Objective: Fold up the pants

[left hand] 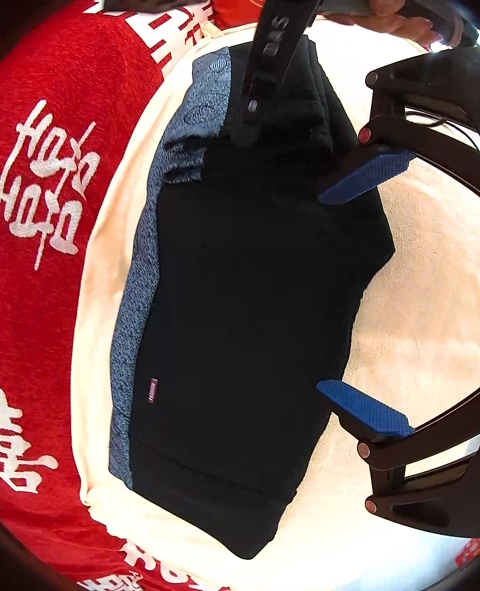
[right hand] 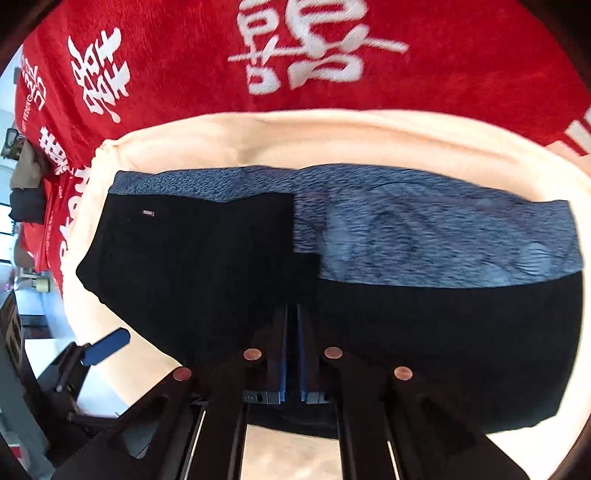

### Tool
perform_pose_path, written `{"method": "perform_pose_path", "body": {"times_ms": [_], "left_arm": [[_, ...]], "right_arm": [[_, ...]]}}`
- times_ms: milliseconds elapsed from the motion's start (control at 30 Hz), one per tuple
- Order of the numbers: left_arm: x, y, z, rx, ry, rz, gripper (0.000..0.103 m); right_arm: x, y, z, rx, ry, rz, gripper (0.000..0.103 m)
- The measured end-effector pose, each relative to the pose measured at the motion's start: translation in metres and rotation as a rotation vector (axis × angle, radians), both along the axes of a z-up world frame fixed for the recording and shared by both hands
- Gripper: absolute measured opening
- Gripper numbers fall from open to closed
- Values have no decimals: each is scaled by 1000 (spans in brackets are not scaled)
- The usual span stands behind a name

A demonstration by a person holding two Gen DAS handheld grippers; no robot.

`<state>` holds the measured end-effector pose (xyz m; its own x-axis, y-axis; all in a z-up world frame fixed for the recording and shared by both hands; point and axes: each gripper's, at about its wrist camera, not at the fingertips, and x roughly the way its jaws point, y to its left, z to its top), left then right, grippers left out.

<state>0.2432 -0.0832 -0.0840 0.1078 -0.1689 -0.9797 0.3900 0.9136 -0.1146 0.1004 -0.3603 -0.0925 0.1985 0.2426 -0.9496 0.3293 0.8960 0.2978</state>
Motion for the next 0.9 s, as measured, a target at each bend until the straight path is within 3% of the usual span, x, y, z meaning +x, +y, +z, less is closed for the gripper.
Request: {"method": "perform_pose_path", "body": {"times_ms": [100, 200, 267, 333, 367, 500, 700, 800, 900], "left_arm": [[0, 9, 2, 4, -3, 10, 97], [2, 19, 1, 9, -8, 14, 97], [4, 23, -2, 18, 4, 18, 97], [6, 26, -4, 23, 15, 30, 97], [7, 28, -4, 20, 17, 35, 97], [9, 29, -2, 13, 8, 38, 97], [12, 40, 3, 6, 1, 46, 97], [13, 44, 2, 14, -7, 58, 97], [22, 55, -1, 32, -24, 73, 97]], "right_arm": [[12, 16, -12, 36, 22, 9, 6], [2, 28, 4, 53, -26, 25, 7], [-7, 27, 16, 44, -38, 36, 17], [-16, 20, 29, 2, -40, 30, 46], [-22, 13, 35, -24, -39, 17, 52], [-38, -12, 46, -78, -15, -28, 53], [-46, -27, 29, -83, 60, -120, 54], [-41, -16, 34, -55, 3, -118, 54], [-15, 1, 42, -5, -62, -43, 53]]}}
